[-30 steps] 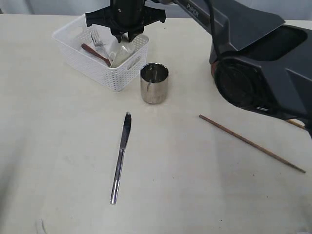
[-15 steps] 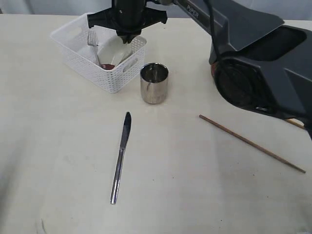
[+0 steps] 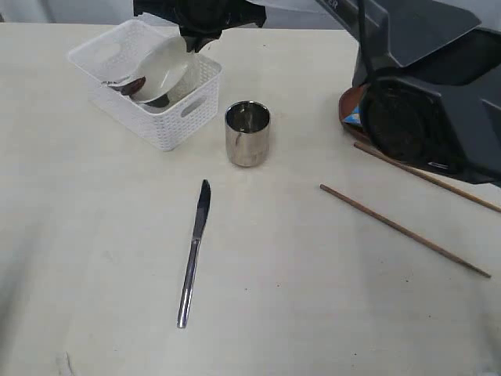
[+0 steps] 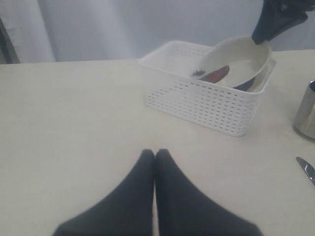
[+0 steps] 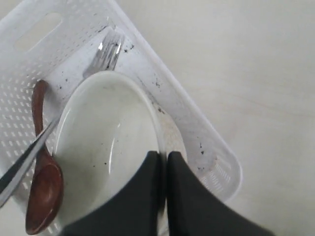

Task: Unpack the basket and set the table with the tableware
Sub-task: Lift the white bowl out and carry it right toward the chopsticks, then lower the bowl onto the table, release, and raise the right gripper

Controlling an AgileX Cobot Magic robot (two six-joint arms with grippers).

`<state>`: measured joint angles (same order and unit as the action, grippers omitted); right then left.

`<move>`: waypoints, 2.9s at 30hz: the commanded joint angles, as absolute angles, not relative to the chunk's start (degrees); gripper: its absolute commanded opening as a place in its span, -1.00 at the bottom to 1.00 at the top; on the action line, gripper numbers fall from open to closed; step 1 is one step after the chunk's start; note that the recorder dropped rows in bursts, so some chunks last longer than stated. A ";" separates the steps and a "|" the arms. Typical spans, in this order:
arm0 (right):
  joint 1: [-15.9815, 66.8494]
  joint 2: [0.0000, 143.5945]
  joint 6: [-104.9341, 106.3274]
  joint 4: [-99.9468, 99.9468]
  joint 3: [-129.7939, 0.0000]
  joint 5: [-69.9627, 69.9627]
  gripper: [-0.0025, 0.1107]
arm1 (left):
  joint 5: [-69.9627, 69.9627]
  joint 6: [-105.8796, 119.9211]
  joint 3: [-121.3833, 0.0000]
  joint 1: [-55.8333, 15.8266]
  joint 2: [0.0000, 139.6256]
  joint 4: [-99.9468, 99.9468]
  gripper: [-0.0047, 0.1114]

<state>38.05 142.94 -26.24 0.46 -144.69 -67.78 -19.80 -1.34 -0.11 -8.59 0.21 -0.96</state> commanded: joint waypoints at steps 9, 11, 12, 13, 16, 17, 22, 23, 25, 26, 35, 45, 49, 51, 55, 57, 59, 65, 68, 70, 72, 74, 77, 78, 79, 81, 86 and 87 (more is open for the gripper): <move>37.09 138.77 -22.70 0.54 -145.48 -69.96 -0.96 | -19.62 -1.30 0.00 -9.02 0.00 -0.77 -0.92; 36.94 138.28 -22.54 0.54 -145.85 -69.96 -0.96 | -19.62 -1.30 0.00 -9.02 0.00 -0.77 -0.92; 36.85 138.28 -22.18 0.54 -145.86 -69.96 -0.96 | -19.62 -1.30 0.00 -9.02 0.00 -0.77 -0.92; 36.72 138.28 -21.77 0.54 -145.86 -69.96 -0.96 | -19.62 -1.30 0.00 -9.02 0.00 -0.77 -0.92; 36.72 137.73 -19.72 1.20 -145.86 -69.96 -0.96 | -19.62 -1.30 0.00 -9.02 0.00 -0.77 -0.92; 36.72 137.42 -19.71 1.88 -145.86 -69.96 -0.96 | -19.62 -1.30 0.00 -9.02 0.00 -0.77 -0.92; 36.62 134.44 -18.70 1.86 -145.86 -69.96 -0.96 | -19.62 -1.30 0.00 -9.02 0.00 -1.21 -0.92; 36.54 133.81 -18.69 1.22 -145.86 -69.96 -0.96 | -19.62 -1.30 0.00 -9.02 0.00 -1.21 -0.92; 36.09 132.50 -18.69 0.00 -145.86 -69.96 -0.96 | -19.62 -1.30 0.00 -9.02 0.00 -1.21 -0.92; 35.82 132.13 -18.69 0.00 -145.86 -69.96 -0.96 | -19.62 -1.30 0.00 -9.02 0.00 -1.21 -0.92; 32.10 121.62 -17.69 -0.34 -126.17 -69.96 -0.96 | -19.62 -1.30 0.00 -9.02 0.00 -1.21 -0.92; 25.24 96.32 -14.82 2.00 -88.66 -68.39 -0.96 | -19.62 -1.30 0.00 -9.02 0.00 -1.21 -0.92; 24.72 86.96 -12.41 5.64 -75.86 -65.49 -0.96 | -19.62 -1.30 0.00 -9.02 0.00 -1.21 -0.92; 24.72 83.59 -10.71 8.96 -68.90 -63.12 -0.96 | -19.62 -1.30 0.00 -9.02 0.00 -1.21 -0.92; 24.72 80.24 -9.80 13.18 -57.30 -56.29 -0.96 | -19.62 -1.30 0.00 -9.02 0.00 -1.21 -0.92; 24.72 80.00 -7.82 16.47 -52.58 -52.69 -0.96 | -19.62 -1.30 0.00 -9.02 0.00 -1.21 -0.92; 24.82 80.00 -4.62 21.18 -48.86 -49.44 -0.96 | -19.62 -1.30 0.00 -9.02 0.00 -1.21 -0.92; 24.82 80.00 -0.94 22.91 -41.37 -40.26 -0.96 | -19.62 -1.30 0.00 -9.02 0.00 -1.21 -0.92; 24.82 80.12 -0.96 22.09 -39.36 -39.15 -0.96 | -19.62 -1.30 0.00 -9.02 0.00 -1.21 -0.92; 24.82 80.23 -0.65 21.80 -38.03 -37.55 -0.96 | -19.62 -1.30 0.00 -9.02 0.00 -1.21 -0.92; 24.82 80.23 -0.67 20.50 -37.22 -36.40 -0.96 | -19.62 -1.30 0.00 -9.02 0.00 -1.21 -0.92; 24.82 80.23 -0.67 18.92 -37.22 -36.29 -0.96 | -19.62 -1.30 0.00 -9.02 0.00 -1.21 -0.92; 24.82 80.23 -0.67 18.93 -37.22 -36.92 -0.83 | -19.62 -1.30 0.00 -9.02 0.00 -1.21 -0.92; 24.82 80.23 -0.67 18.93 -37.22 -37.03 -0.71 | -19.62 -1.30 0.00 -9.02 0.00 -1.21 -0.92; 24.82 80.23 -0.79 18.93 -37.22 -37.32 -0.56 | -19.62 -1.30 0.00 -9.02 0.00 -1.21 -0.92; 24.82 80.23 -0.79 18.93 -37.32 -37.60 -0.27 | -19.62 -1.30 0.00 -9.02 0.00 -1.21 -0.92; 24.82 80.23 -0.79 17.84 -40.37 -39.49 -0.04 | -19.62 -1.30 0.00 -9.02 0.00 -1.21 -0.92; 24.82 80.23 -0.79 17.67 -41.39 -39.67 -0.06 | -19.62 -1.30 0.00 -9.02 0.00 -1.21 -0.92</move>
<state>25.10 80.44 -1.48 18.79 -39.15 -38.99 -19.80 -1.34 -0.11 -8.59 0.21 -0.96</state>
